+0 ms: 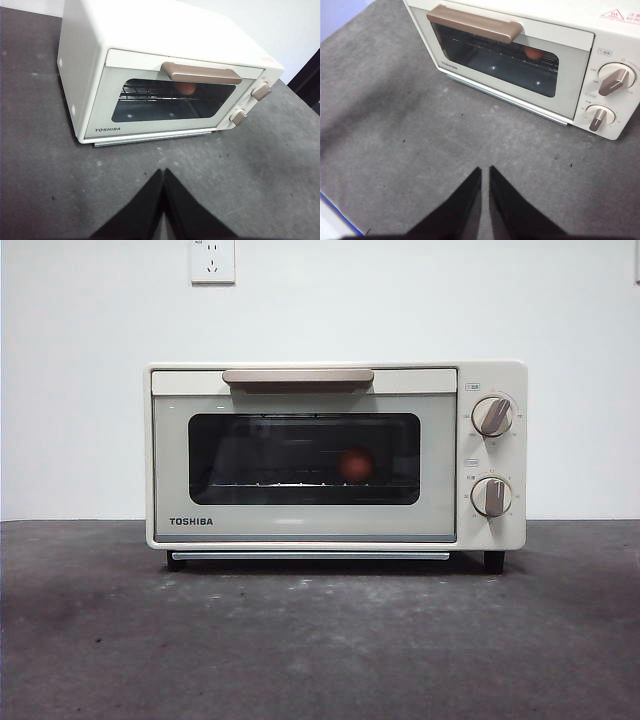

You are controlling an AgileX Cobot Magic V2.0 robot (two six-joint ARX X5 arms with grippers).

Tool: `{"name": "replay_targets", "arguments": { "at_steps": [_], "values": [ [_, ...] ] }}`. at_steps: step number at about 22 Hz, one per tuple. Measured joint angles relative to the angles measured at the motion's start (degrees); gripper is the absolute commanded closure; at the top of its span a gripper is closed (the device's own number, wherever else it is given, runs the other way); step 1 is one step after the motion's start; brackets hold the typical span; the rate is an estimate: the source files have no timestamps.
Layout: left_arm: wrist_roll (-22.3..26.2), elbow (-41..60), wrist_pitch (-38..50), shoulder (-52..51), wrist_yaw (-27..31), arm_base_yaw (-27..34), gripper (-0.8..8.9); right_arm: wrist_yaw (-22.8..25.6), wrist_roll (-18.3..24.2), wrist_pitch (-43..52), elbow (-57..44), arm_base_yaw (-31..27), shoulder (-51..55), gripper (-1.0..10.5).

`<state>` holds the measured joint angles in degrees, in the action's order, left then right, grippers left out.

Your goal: Eggoven

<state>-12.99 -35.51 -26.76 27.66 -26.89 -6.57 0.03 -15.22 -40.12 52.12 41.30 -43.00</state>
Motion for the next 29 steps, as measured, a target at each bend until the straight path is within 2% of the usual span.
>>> {"name": "replay_targets", "arguments": {
  "at_steps": [20,24,29],
  "values": [
    [0.2,0.0,0.0,-0.1,0.0,0.0,8.06,0.2,0.0,2.3,0.0,0.0,0.9,9.4],
    [5.6,0.0,2.1,-0.6,1.0,0.0,8.06,0.2,0.0,2.3,0.0,0.0,0.9,9.4],
    [13.5,1.1,9.5,-4.9,9.7,1.4,8.06,0.2,0.0,2.4,0.0,0.0,0.9,9.4]
  ]
}}
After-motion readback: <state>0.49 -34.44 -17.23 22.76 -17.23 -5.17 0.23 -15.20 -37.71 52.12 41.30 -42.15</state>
